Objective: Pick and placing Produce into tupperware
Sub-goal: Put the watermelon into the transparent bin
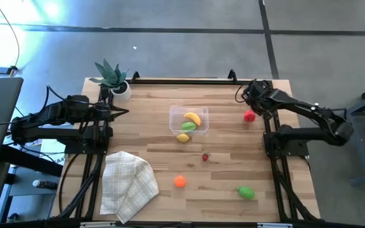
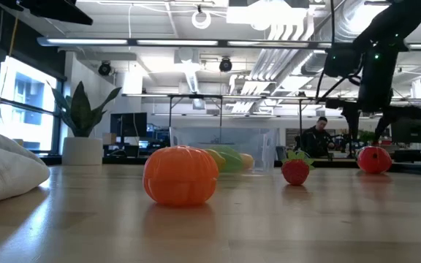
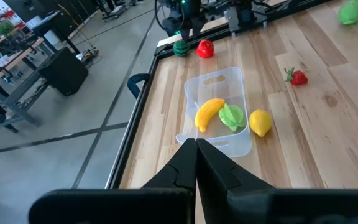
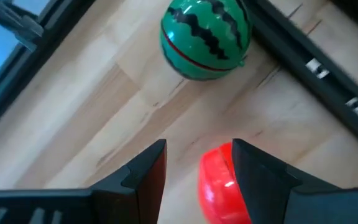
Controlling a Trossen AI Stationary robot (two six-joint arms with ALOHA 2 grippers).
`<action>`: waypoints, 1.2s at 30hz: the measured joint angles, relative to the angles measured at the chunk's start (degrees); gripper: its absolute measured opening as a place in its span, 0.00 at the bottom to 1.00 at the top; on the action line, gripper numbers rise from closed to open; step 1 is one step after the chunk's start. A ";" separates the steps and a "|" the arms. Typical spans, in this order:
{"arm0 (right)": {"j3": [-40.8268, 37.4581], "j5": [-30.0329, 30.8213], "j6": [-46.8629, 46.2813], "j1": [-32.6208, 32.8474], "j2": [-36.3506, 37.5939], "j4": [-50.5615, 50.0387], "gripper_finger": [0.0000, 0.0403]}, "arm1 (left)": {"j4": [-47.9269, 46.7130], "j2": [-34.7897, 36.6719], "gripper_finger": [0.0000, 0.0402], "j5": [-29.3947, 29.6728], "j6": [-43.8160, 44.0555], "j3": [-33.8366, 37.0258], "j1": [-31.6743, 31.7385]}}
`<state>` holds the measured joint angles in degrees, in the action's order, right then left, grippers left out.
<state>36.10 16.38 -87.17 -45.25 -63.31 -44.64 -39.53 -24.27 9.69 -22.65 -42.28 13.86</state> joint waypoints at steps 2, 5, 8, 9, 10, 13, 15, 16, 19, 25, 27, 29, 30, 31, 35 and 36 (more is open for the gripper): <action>0.00 0.09 -1.58 -0.27 -0.42 0.73 0.43 | -0.01 0.02 0.00 0.01 0.00 0.00 -0.02; 0.00 0.80 -2.70 -0.84 -0.57 1.26 0.43 | -0.02 0.00 0.00 0.00 0.00 0.00 0.00; 0.00 1.25 -2.97 -1.03 -0.50 1.56 0.43 | 0.00 0.02 0.00 0.00 0.00 0.00 0.00; 0.00 1.54 -3.01 -1.01 -0.50 1.58 0.43 | 0.00 0.00 0.00 0.01 0.00 0.00 -0.01; 0.00 2.00 -3.15 -1.01 -0.50 1.50 0.43 | 0.00 0.01 0.00 0.00 0.00 0.00 -0.01; 0.02 2.80 -6.64 -1.02 -0.50 0.55 0.43 | 0.00 0.00 0.00 0.01 0.00 0.01 0.00; 0.02 3.03 -9.88 -1.01 -0.50 0.06 0.43 | 0.00 0.00 0.00 0.00 0.00 0.00 0.00; 0.02 3.25 -11.16 -1.01 -0.50 0.03 0.43 | 0.00 0.01 0.00 0.01 0.01 0.00 -0.01; 0.02 3.65 -14.05 -1.01 -0.48 0.29 0.43 | 0.00 0.00 0.00 0.00 0.00 0.00 -0.01; 0.02 4.52 -14.64 -1.01 -0.48 0.72 0.43 | -0.02 0.00 0.00 0.02 0.00 0.00 0.00; 0.02 4.75 -14.63 -1.01 -0.48 0.73 0.43 | -0.02 0.00 0.00 0.00 0.00 0.00 0.00; 0.02 4.85 -14.58 -1.01 -0.48 0.72 0.44 | -0.01 0.00 0.00 0.00 0.00 0.00 -0.01; 0.02 4.86 -14.59 -1.01 -0.48 0.72 0.45 | -0.02 0.00 0.00 0.00 0.00 0.00 0.00; 0.02 4.94 -14.57 -1.01 -0.48 0.72 0.47 | -0.01 0.01 0.00 0.00 0.00 0.00 -0.01; 0.02 5.46 -14.63 -1.01 -0.48 0.48 0.56 | -0.01 0.01 0.00 0.00 0.00 0.01 -0.01; 0.03 5.84 -14.64 -1.00 -0.48 0.30 0.59 | -0.02 0.00 0.00 0.00 0.00 0.00 -0.01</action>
<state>36.12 22.23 -101.80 -46.25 -63.79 -44.34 -39.55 -24.27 9.70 -22.65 -42.28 13.85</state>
